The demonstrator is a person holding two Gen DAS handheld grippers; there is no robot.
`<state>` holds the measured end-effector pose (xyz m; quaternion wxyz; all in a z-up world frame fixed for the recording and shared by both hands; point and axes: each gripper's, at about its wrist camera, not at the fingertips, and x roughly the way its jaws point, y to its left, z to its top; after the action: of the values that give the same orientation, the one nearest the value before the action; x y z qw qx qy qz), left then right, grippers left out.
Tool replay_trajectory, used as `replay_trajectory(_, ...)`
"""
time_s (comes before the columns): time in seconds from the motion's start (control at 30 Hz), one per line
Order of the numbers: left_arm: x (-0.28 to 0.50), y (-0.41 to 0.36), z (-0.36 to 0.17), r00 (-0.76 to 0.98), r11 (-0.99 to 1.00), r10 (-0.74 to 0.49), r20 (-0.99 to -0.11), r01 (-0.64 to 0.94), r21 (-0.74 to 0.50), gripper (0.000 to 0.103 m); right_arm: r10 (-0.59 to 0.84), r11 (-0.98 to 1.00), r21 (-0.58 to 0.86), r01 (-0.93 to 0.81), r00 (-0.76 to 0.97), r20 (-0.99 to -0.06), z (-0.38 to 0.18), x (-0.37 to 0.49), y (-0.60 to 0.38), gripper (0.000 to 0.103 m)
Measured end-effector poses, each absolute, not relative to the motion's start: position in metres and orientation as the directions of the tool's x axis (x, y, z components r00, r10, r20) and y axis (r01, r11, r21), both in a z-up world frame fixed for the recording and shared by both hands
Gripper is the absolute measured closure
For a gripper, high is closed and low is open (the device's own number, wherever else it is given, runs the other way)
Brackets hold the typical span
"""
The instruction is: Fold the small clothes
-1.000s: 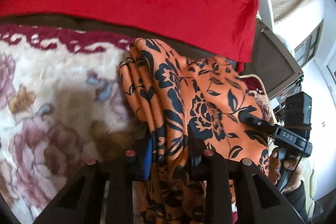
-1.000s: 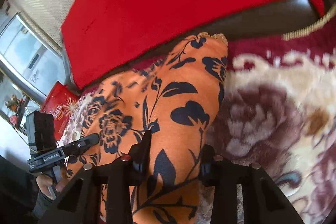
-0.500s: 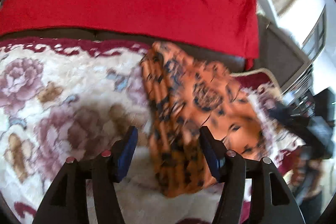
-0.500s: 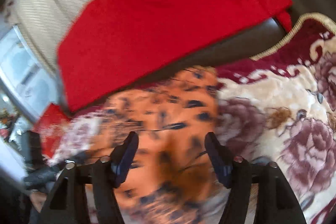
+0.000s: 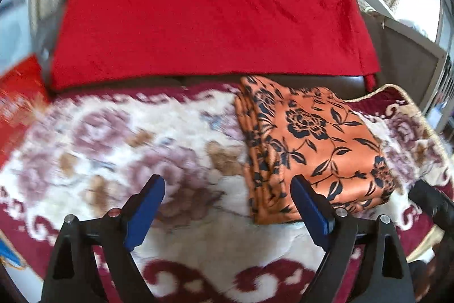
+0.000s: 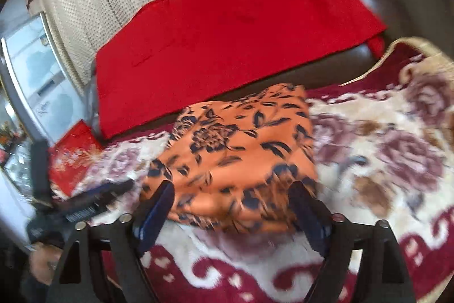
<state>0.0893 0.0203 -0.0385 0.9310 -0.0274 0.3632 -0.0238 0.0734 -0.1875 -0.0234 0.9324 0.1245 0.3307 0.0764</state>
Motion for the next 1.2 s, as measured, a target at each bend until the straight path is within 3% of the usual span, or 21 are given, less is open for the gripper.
replay_trajectory(0.2,0.068,0.028,-0.033,0.732,1.000,0.012,-0.682,-0.028,-0.013,0.012,0.138,0.979,0.205,-0.005,0.756,-0.640,-0.046,0.029,-0.175,0.011)
replay_trajectory(0.27,0.063,0.029,-0.031,0.731,0.999,0.031,-0.682,-0.040,0.002,0.012,0.105,0.985,0.171,0.008,0.759,-0.643,-0.046,0.025,-0.170,0.000)
replay_trajectory(0.47,0.055,0.028,-0.027,0.733,0.998,0.036,-0.679,-0.058,-0.009,0.012,0.031,0.997,0.075,0.019,0.797,-0.604,-0.030,0.017,-0.160,0.000)
replay_trajectory(0.77,0.051,0.020,-0.026,0.726,0.998,0.054,-0.686,-0.046,0.029,0.012,-0.007,0.998,0.045,0.041,0.803,-0.596,-0.029,0.010,-0.158,0.000)
replay_trajectory(1.1,0.051,0.013,-0.020,0.729,1.000,-0.017,-0.684,0.000,-0.025,0.012,-0.075,0.997,-0.045,0.060,0.796,-0.601,-0.022,0.019,-0.154,0.000)
replay_trajectory(1.2,0.051,0.009,-0.017,0.729,0.999,-0.035,-0.684,0.015,-0.035,0.006,-0.092,0.996,-0.043,0.083,0.790,-0.606,-0.016,0.025,-0.159,0.000)
